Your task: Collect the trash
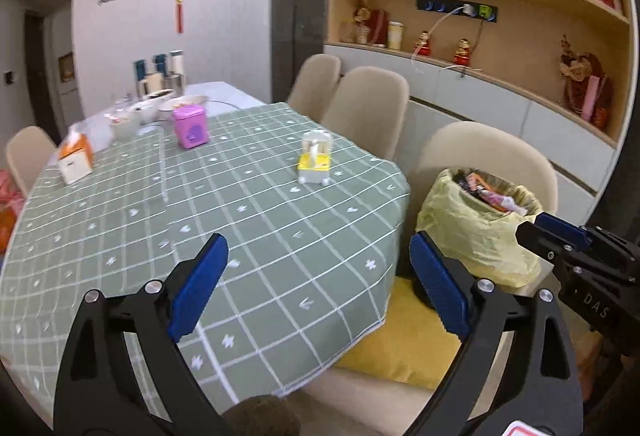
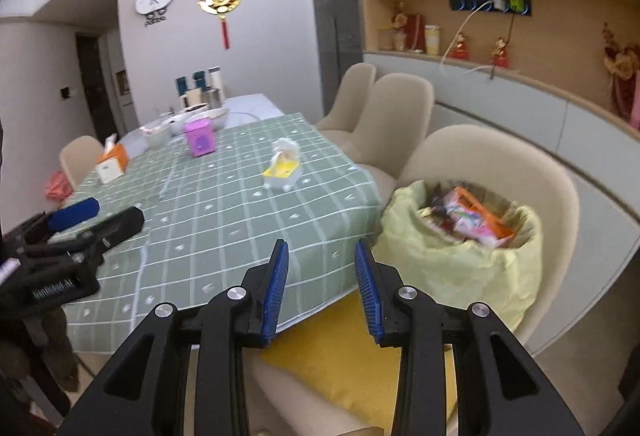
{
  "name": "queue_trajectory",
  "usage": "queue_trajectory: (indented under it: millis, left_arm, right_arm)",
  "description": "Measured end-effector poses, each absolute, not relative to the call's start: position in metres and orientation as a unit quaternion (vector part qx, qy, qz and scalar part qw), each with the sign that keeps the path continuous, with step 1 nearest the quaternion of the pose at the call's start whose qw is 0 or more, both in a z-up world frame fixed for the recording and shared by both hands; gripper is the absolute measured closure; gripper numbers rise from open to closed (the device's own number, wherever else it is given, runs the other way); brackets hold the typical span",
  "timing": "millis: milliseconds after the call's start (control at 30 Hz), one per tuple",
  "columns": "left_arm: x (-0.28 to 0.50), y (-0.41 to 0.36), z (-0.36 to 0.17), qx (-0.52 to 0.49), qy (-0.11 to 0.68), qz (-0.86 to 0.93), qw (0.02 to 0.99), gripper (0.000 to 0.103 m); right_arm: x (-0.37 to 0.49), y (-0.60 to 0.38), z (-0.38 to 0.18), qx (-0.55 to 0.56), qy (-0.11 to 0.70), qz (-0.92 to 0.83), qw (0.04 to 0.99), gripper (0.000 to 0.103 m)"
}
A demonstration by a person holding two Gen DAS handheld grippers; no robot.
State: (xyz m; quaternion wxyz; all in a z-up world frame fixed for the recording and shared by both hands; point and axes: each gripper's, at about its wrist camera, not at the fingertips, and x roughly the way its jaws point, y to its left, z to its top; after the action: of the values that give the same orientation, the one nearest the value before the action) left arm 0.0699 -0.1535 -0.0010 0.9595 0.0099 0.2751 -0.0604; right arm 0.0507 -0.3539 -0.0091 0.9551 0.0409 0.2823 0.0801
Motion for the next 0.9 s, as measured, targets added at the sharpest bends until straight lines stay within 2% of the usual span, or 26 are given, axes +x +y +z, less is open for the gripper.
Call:
queue_trajectory:
  millis: [200, 900]
  left_arm:
    - [0.048, -0.161, -0.008, 0.001, 0.279, -0.031, 0.96, 0.015]
    - [0.032, -0.183, 0.006, 0.015, 0.269, -0.028, 0.963, 0.015]
  right_arm:
    - [0.03, -0.356, -0.013, 0.002, 0.266, 0.07, 0.961, 0.07]
    - [0.02, -0.377, -0.013, 0.011, 0.26, 0.069, 0.963, 0.07]
